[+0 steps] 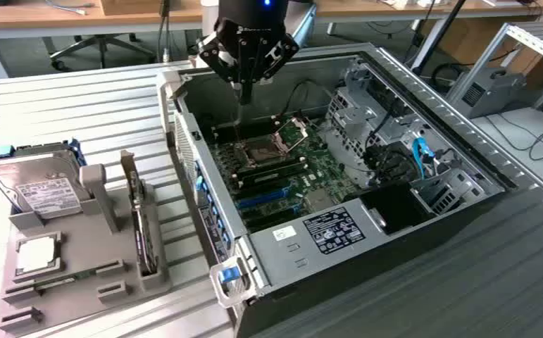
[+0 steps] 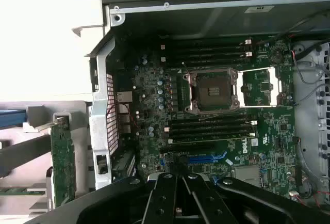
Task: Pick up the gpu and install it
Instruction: 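Reach for the gpu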
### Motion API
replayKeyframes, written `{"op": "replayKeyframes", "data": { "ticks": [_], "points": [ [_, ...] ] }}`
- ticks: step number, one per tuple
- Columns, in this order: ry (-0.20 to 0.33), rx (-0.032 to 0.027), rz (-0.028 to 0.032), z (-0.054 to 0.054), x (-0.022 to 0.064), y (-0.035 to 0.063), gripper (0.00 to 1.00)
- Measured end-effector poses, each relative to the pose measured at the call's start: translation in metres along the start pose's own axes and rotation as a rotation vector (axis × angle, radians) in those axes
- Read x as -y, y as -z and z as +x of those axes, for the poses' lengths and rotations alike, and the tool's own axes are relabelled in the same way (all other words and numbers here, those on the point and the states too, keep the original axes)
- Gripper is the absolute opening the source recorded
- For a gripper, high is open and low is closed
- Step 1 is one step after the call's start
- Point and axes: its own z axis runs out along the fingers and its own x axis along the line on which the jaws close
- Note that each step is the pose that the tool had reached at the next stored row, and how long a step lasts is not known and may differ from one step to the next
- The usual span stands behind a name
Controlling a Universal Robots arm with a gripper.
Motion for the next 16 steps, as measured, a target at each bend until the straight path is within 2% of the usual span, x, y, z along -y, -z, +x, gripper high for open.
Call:
{"op": "replayKeyframes", "data": {
  "ticks": [16],
  "points": [
    [0.0,0.0,0.0,0.0051,0.0004,0.0001,0.11]
  ]
}}
